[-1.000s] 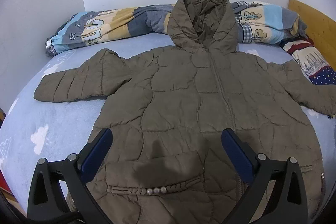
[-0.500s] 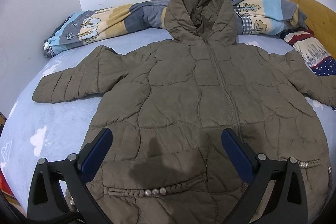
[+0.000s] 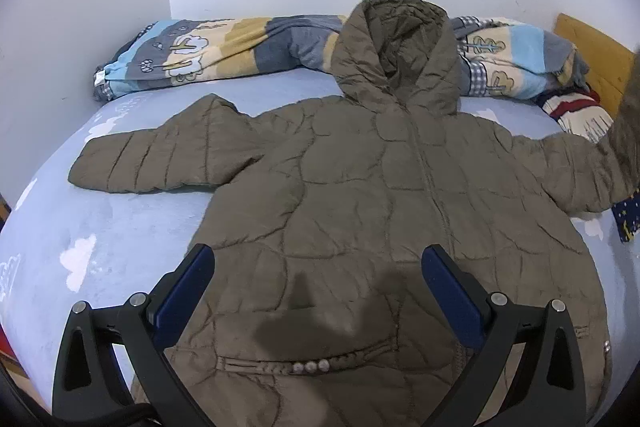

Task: Fold large clothes
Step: 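Grasp the sleeve cuff with the right tool and fold it across the jacket body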

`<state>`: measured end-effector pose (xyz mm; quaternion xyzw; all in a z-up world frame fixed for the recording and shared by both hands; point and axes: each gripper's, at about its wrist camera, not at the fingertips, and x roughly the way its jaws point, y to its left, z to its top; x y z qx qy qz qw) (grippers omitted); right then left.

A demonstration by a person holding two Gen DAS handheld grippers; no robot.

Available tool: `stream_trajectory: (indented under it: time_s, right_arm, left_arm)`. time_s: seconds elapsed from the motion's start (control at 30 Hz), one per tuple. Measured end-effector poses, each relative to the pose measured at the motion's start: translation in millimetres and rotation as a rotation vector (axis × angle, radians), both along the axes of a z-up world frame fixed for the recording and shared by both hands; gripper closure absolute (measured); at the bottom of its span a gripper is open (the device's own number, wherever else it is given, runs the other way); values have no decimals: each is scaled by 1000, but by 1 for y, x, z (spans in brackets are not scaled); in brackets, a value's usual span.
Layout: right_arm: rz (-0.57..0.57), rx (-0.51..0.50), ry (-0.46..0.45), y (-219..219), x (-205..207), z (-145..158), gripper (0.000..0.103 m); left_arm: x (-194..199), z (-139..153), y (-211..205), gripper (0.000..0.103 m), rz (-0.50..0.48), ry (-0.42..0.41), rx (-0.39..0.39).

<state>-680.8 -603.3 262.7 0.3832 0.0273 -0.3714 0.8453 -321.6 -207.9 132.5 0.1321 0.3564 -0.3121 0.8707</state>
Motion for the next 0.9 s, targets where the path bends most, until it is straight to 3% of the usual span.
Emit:
stream_trajectory:
  time_s: [0.2, 0.33, 0.5, 0.7, 0.9]
  right_arm:
    - [390, -52, -111, 83, 91, 31, 87]
    - [586, -2, -153, 117, 143, 17, 87]
    - [651, 138, -83, 119, 194, -40, 87]
    - [638, 250, 38, 104, 245, -108, 87]
    - [662, 337, 38, 107, 274, -150, 87]
  left_arm:
    - [7, 3, 6, 0, 21, 1, -8]
    - [7, 3, 7, 0, 22, 4, -11]
    - [9, 1, 6, 0, 25, 12, -6]
    - [12, -1, 5, 0, 31, 14, 2]
    - [21, -5, 8, 0, 50, 38, -1]
